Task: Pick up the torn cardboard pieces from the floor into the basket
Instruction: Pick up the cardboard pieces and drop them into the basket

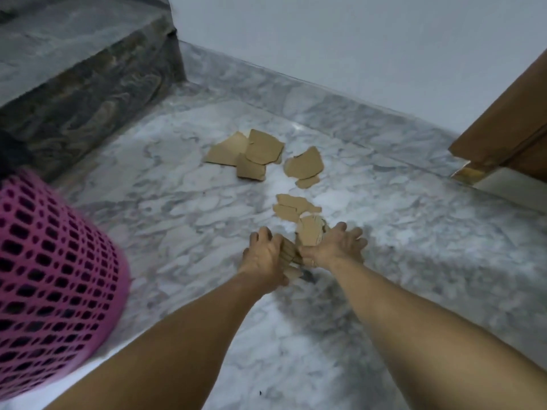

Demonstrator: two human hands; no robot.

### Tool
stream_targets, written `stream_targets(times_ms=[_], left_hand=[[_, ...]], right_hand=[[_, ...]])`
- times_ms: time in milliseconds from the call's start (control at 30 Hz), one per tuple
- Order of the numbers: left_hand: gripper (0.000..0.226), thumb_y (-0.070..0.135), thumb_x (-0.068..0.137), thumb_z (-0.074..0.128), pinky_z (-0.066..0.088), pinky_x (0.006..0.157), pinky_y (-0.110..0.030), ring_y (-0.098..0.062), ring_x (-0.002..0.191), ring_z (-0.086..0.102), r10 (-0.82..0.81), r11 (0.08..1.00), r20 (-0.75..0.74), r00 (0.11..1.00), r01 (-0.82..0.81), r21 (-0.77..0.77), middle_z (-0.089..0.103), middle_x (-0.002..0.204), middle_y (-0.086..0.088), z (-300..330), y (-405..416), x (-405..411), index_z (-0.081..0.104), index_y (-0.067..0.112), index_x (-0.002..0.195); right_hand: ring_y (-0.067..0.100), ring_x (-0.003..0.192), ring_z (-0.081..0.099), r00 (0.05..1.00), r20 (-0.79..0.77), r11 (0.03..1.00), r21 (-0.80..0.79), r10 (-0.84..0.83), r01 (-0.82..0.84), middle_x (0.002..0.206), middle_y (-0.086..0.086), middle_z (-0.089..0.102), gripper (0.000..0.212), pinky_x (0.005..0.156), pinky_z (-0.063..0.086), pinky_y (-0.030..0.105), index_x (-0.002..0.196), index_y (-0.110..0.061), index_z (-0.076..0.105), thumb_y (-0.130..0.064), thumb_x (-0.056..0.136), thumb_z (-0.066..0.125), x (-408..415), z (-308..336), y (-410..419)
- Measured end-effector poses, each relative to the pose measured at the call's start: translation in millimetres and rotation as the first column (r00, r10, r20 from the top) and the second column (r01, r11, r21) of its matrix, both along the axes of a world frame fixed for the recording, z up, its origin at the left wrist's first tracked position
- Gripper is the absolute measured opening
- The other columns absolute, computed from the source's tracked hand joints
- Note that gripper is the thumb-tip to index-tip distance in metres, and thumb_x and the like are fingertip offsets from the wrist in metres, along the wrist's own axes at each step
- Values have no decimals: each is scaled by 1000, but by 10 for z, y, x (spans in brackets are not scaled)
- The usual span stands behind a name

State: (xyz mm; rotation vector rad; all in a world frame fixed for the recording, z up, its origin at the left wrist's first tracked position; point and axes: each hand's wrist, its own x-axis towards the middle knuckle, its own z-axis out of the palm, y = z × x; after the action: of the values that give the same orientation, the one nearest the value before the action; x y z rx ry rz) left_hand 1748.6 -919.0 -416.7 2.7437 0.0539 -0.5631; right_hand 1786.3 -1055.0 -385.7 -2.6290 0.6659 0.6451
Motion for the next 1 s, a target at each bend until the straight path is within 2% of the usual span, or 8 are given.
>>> stream_targets(times_ms=[100, 200, 300, 467, 667, 800, 900, 1000], left_hand=[[74, 32, 62, 87, 45, 97, -38, -23, 117, 41, 4, 997, -17, 1000, -5, -71, 41, 126, -2, 7, 62, 134, 46, 18, 123], [70, 34, 65, 84, 45, 95, -36, -23, 114, 45, -38, 994, -30, 999, 34, -103, 47, 121, -3, 32, 68, 221, 47, 16, 122], [38, 24, 82, 66, 44, 94, -30, -23, 113, 50, -34, 994, 57, 998, 40, -101, 52, 119, -5, 47, 114, 301, 53, 14, 116], [18, 20, 87, 58, 47, 85, -29, -26, 104, 59, -83, 996, 57, 995, 82, 26, 59, 108, -8, 81, 278, 446, 67, 11, 100], [30, 12, 89, 53, 48, 82, -31, -27, 108, 61, -28, 999, -37, 999, 29, 31, 62, 117, -9, 269, 284, 727, 57, 17, 118], [27, 9, 93, 47, 45, 85, -32, -27, 113, 53, -115, 989, -36, 993, 118, 87, 53, 122, -12, 465, 215, 1013, 54, 11, 119], [30, 14, 94, 46, 43, 98, -41, -28, 124, 36, -251, 955, -43, 967, 255, 151, 40, 131, -13, 544, 142, 1239, 51, 9, 123], [30, 14, 92, 50, 44, 95, -43, -30, 125, 31, -354, 907, -115, 928, 371, 201, 33, 136, -11, 529, 72, 1419, 52, 9, 122]], right_hand=[[35, 126, 36, 999, -15, 998, 54, -31, 32, 136, 15, 31, 95, 87, 43, 40, 129, -7, 41, -53, 58, 86, 126, -74, 1], [32, 118, 51, 998, -22, 997, 56, 50, -49, 127, 11, 53, 84, 90, 49, 34, 119, -12, 53, -55, 54, 85, 202, -90, -46], [30, 118, 51, 992, -45, 993, -17, 118, -119, 118, 6, 61, 74, 92, 43, 37, 118, -17, 51, -54, 61, 82, 256, -62, -96], [29, 105, 62, 964, -96, 969, 38, 247, -245, 113, 9, 65, 24, 82, 49, 30, 96, -16, 55, -28, 82, 69, 408, 8, -199], [21, 85, 59, 773, -249, 794, -27, 584, -608, 99, 7, 61, 41, 59, 44, 23, 107, -5, 62, -29, 78, 79, 1032, 664, -323], [29, 104, 61, 673, -216, 670, -98, 707, -735, 115, 12, 62, 57, 78, 47, 29, 119, 1, 60, -36, 80, 78, 1508, 1285, -411], [29, 102, 63, 614, -175, 605, -109, 770, -789, 111, 11, 65, 54, 74, 45, 28, 114, 0, 63, -37, 79, 79, 1738, 1495, -455], [29, 104, 62, 591, -163, 585, -91, 790, -806, 116, 12, 65, 57, 81, 48, 30, 117, 0, 61, -39, 79, 79, 1877, 1350, -448]])
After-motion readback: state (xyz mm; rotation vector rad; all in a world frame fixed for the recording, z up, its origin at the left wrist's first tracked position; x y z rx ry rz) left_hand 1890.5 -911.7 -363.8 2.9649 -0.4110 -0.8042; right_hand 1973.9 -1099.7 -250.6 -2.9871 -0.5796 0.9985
